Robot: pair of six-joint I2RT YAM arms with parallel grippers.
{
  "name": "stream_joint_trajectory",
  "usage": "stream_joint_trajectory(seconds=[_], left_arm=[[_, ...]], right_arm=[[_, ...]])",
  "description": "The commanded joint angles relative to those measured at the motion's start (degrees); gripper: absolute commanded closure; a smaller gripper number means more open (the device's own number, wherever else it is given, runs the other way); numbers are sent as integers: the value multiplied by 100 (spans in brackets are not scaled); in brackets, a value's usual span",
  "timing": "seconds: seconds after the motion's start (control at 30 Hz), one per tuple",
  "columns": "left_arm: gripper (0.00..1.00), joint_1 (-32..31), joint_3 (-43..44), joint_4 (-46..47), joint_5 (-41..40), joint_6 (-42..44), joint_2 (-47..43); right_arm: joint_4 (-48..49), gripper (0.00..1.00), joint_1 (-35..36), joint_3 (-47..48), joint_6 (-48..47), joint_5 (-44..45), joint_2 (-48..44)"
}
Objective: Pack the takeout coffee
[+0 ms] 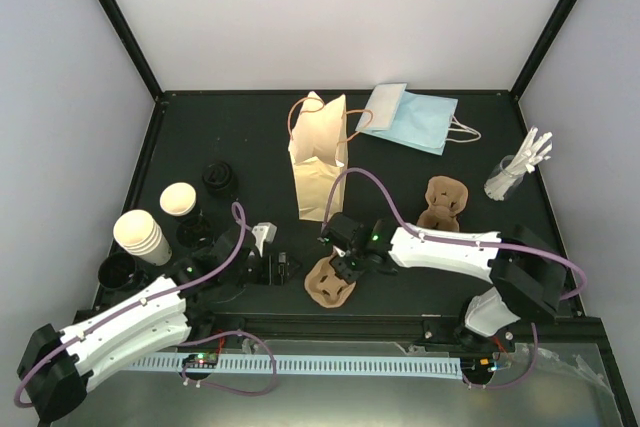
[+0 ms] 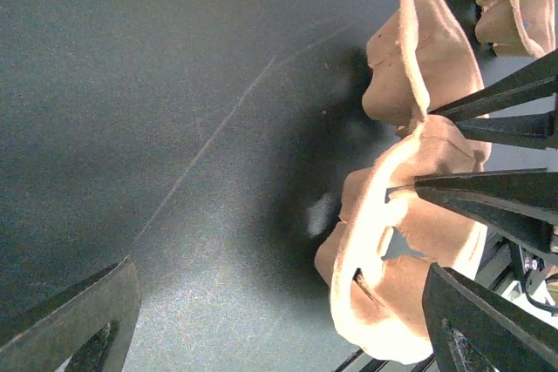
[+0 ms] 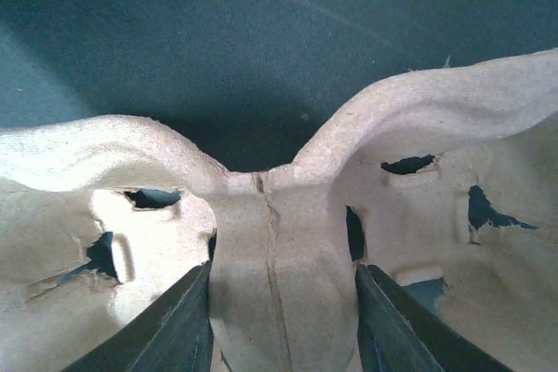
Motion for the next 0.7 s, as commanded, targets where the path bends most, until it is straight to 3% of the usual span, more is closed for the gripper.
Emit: stream_joint_trajectory(seconds=[0.0, 0.4, 0.67], left_arm=[[9, 56, 87, -185, 76, 80, -109], [9, 149, 115, -168, 165, 56, -226], [9, 262, 430, -567, -20, 259, -381]], right_arm=[[-40, 54, 34, 100, 6, 137, -331], [-196, 55, 34, 91, -60, -94, -1531], [-421, 57, 29, 176, -78, 247, -2069]])
